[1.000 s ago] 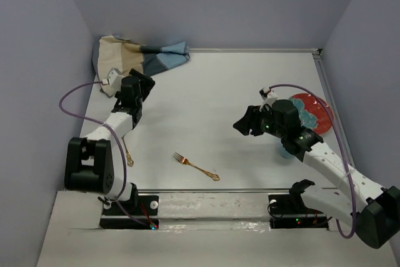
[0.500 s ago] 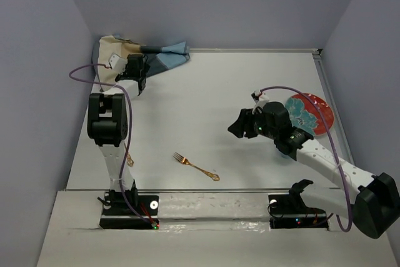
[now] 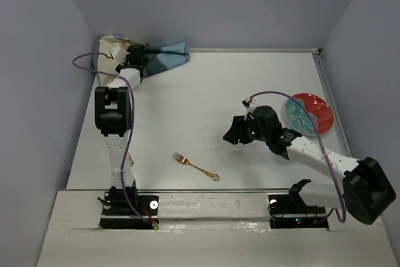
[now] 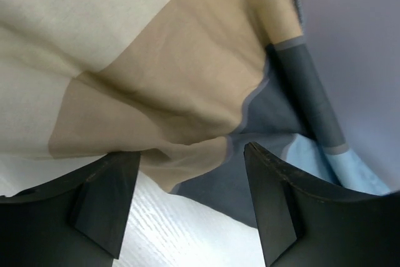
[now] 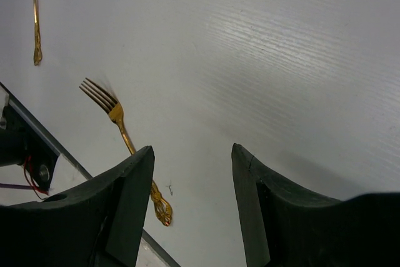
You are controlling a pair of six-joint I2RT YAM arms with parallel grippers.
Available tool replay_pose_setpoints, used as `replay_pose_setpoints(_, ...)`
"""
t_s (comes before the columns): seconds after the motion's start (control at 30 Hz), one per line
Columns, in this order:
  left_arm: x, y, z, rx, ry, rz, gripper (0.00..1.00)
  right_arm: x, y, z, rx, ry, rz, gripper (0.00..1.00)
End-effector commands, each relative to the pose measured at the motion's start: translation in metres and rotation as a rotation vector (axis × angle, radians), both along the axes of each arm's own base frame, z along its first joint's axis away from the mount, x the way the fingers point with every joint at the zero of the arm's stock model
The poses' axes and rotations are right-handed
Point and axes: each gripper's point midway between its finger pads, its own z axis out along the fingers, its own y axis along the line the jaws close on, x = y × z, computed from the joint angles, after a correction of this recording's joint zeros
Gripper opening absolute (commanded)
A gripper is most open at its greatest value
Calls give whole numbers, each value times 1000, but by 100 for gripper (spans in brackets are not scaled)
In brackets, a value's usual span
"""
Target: Set the dinner table for one person
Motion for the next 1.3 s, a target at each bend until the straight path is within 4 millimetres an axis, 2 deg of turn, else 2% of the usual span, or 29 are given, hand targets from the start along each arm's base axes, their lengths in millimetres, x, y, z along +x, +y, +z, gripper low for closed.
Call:
replay_pose_setpoints(0.0, -4, 16, 1, 35, 38, 47, 74, 12, 15, 28, 69, -89, 17, 59)
replay_pose_setpoints(0.1, -4, 17, -3, 46, 53, 40, 71, 13, 16, 32, 73, -95, 19, 59)
replay_pose_setpoints(0.17, -6, 19, -7, 51, 67, 36, 58, 14, 13, 35, 70, -111, 10, 59)
replay_pose_setpoints(0.2, -4, 17, -8, 47, 65, 21, 46, 15, 11, 37, 66, -118, 1, 59)
replay_pose_setpoints(0.23, -4, 16, -8, 48, 65, 8, 39, 15, 11, 38, 67, -126, -3, 59)
replay_pose_setpoints(0.27, -4, 13, -8, 62, 72, -28, 26, 16, 10, 40, 64, -135, -5, 59)
replay_pose_setpoints(0.3, -6, 12, -7, 69, 79, -35, 21, 17, 10, 42, 64, -141, -9, 59)
replay_pose_setpoints(0.33, -3, 5, 2, 63, 38, -63, 15, 19, 9, 43, 58, -149, -14, 59)
replay_pose_setpoints(0.37, -2, -1, -3, 60, 33, -89, 8, 21, 9, 44, 54, -155, -17, 59)
replay_pose_setpoints(0.4, -1, -13, 12, 72, -1, -141, 0, 24, 10, 49, 56, -167, -21, 59)
replay_pose_setpoints(0.47, -5, -40, 27, 56, -81, -243, 0, 34, 6, 53, 34, -196, -62, 58)
replay_pose_setpoints(0.5, -2, -72, 46, 63, -171, -354, 0, 44, 3, 62, 27, -226, -106, 58)
replay_pose_setpoints(0.53, -18, -85, 44, 61, -175, -399, 0, 50, 1, 64, 17, -237, -126, 58)
replay_pose_setpoints(0.6, -34, -116, 49, 56, -228, -492, 0, 59, -2, 75, 12, -269, -168, 58)
replay_pose_setpoints(0.63, -41, -148, 57, 53, -288, -586, 0, 70, -9, 85, 1, -304, -231, 57)
replay_pose_setpoints(0.7, -69, -179, 56, 35, -348, -694, 0, 82, -20, 94, -29, -346, -306, 57)
replay_pose_setpoints(0.73, -90, -198, 34, 10, -319, -756, 0, 88, -22, 105, -30, -371, -328, 57)
replay_pose_setpoints(0.83, -120, -232, 26, -37, -352, -869, 0, 101, -31, 112, -77, -405, -389, 58)
replay_pose_setpoints(0.87, -138, -246, 11, -46, -325, -913, 0, 111, -40, 119, -95, -427, -434, 59)
replay_pose_setpoints(0.97, -164, -258, -7, -52, -293, -954, 0, 134, -52, 108, -167, -421, -486, 59)
replay_pose_setpoints(1.0, -171, -265, -8, -51, -291, -975, 0, 142, -52, 114, -172, -430, -494, 59)
replay_pose_setpoints(1.03, -177, -266, -11, -54, -278, -983, 0, 150, -50, 100, -208, -412, -494, 59)
replay_pose_setpoints(1.07, -187, -265, -14, -55, -265, -988, 0, 158, -52, 98, -234, -415, -490, 59)
replay_pose_setpoints(1.1, -192, -265, -15, -45, -260, -992, 0, 169, -52, 106, -238, -428, -497, 59)
replay_pose_setpoints(1.13, -202, -261, -15, -37, -252, -990, 0, 178, -50, 94, -275, -415, -497, 59)
replay_pose_setpoints(1.17, -207, -260, -16, -30, -243, -989, 2, 186, -51, 93, -286, -413, -504, 58)
replay_pose_setpoints(1.2, -213, -260, -16, -14, -238, -999, 16, 195, -53, 90, -295, -407, -515, 57)
replay_pose_setpoints(1.23, -217, -259, -16, -8, -233, -1003, 27, 207, -47, 102, -280, -426, -521, 57)
replay_pose_setpoints(1.27, -223, -258, -13, -1, -228, -1011, 37, 220, -47, 81, -319, -395, -523, 56)
